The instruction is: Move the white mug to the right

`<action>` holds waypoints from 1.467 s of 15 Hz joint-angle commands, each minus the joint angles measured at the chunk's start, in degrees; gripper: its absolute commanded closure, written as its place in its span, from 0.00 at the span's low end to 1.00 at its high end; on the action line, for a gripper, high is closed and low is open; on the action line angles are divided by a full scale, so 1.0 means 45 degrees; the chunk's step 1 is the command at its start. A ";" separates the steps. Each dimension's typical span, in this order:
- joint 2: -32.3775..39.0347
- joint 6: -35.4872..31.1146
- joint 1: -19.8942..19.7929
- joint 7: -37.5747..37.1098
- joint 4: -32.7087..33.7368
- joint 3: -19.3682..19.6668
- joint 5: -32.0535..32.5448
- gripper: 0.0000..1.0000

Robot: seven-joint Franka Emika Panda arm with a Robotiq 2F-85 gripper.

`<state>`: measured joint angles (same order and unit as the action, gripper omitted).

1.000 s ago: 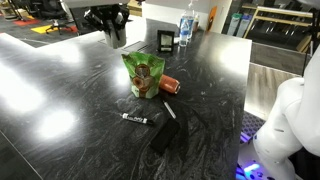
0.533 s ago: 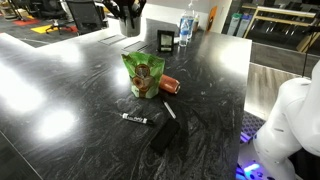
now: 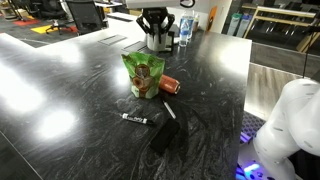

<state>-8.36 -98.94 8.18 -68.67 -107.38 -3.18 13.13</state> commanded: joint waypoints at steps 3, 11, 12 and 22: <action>-0.2526 -0.2211 -0.1211 -0.0482 -0.3977 0.0087 -0.0249 0.95; -0.4215 -0.4287 -0.2639 -0.0371 -0.7362 0.0450 -0.0356 0.95; -0.4226 -0.4479 -0.2747 -0.0356 -0.7624 0.0457 -0.0423 0.95; -0.4535 -0.5449 -0.3709 -0.0350 -1.0074 0.0760 -0.1345 0.95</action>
<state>-26.16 -123.20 -6.63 -70.99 -149.73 0.00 8.67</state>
